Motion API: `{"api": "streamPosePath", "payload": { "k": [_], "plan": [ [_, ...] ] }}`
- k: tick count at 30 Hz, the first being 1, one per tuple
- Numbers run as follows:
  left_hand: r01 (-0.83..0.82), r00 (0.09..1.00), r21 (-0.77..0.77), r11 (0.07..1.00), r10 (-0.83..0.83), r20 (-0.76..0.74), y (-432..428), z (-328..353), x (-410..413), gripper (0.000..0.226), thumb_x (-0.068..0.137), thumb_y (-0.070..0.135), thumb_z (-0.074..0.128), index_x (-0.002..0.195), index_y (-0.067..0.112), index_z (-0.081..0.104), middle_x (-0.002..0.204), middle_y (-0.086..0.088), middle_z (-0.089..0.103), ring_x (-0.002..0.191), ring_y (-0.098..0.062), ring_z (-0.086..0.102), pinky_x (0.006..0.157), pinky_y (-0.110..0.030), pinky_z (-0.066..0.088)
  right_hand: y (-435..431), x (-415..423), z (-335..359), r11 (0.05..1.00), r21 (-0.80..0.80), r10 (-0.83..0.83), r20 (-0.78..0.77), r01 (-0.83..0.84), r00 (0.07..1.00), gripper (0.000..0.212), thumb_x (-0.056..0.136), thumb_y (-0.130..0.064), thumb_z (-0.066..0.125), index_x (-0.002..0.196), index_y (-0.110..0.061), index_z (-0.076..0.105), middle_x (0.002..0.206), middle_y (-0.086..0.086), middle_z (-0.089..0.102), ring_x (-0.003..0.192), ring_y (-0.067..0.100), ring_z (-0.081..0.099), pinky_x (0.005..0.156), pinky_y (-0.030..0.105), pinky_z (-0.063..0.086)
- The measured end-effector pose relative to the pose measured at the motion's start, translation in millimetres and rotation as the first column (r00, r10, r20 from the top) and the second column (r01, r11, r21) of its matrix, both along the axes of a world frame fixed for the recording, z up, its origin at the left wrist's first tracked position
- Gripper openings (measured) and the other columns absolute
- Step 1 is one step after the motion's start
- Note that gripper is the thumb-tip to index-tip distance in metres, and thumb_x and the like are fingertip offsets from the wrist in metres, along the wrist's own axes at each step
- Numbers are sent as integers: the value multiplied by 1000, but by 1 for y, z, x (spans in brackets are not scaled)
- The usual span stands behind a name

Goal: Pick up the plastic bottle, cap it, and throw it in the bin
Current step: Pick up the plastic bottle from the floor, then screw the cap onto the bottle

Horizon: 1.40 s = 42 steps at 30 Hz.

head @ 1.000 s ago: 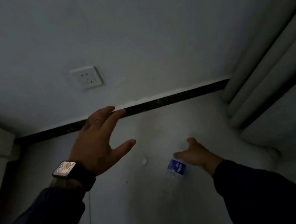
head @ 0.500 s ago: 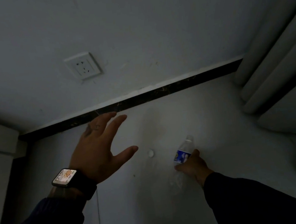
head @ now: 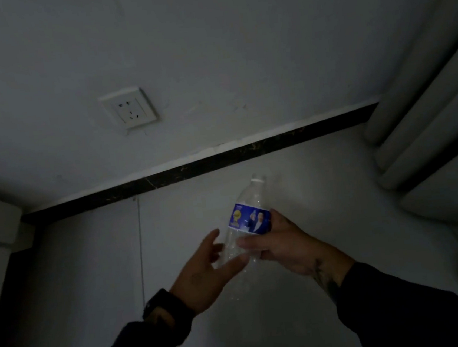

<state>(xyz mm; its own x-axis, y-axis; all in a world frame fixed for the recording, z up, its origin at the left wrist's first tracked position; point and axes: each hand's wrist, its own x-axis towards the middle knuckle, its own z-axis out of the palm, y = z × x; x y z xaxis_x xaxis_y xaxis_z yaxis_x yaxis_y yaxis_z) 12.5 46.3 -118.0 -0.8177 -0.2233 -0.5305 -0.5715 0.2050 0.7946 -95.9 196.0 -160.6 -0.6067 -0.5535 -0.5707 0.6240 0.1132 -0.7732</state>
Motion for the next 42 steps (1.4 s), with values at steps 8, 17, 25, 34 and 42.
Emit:
{"api": "streamPosePath", "payload": {
  "k": [8, 17, 25, 34, 42],
  "plan": [
    [-104, 993, 354, 930, 118, -20, 38, 9, -7, 36, 73, 26, 78, 90, -5, 70, 75, -13, 69, 61, -22, 60, 55, -26, 46, 6, -13, 54, 991, -132, -32, -76, 22, 997, 59, 70, -8, 83, 123, -14, 61, 113, 9, 73, 105, 27, 69, 85, 37, 56],
    [-70, 983, 441, 895, 136, -122, 50, 14, -11, 21, 82, 22, 70, 67, 7, 70, 65, -15, 65, 65, -31, 56, 61, -38, 44, 5, -8, 60, 964, -96, -252, -42, 247, 967, 32, 76, -8, 81, 107, -3, 72, 94, 19, 77, 81, 29, 74, 71, 39, 60],
    [-79, 980, 308, 948, 130, -150, 61, 12, -20, 39, 88, 12, 68, 50, 13, 62, 50, -11, 60, 46, -23, 55, 50, -29, 46, 7, -11, 51, 933, -110, -352, -71, 343, 933, 23, 78, -5, 80, 101, -5, 74, 89, 17, 78, 73, 24, 74, 70, 38, 58],
    [244, 965, -149, 958, -224, 140, -14, -18, -61, 59, 83, 48, 67, 136, 29, 50, 121, 9, 59, 100, -3, 59, 78, -13, 47, 41, -49, 56, 962, 60, -218, -421, 267, 881, 27, 74, -14, 83, 100, -9, 75, 84, 10, 79, 74, 25, 77, 68, 38, 62],
    [706, 698, -473, 527, -407, 589, -33, -89, -77, 77, 83, 46, 69, 149, 31, 31, 151, -7, 40, 136, -27, 43, 109, -35, 36, 78, -65, 38, 961, 182, -91, -499, 207, 862, 29, 77, -6, 80, 105, -5, 71, 83, 5, 74, 57, -2, 70, 51, 12, 52]
  ]
}}
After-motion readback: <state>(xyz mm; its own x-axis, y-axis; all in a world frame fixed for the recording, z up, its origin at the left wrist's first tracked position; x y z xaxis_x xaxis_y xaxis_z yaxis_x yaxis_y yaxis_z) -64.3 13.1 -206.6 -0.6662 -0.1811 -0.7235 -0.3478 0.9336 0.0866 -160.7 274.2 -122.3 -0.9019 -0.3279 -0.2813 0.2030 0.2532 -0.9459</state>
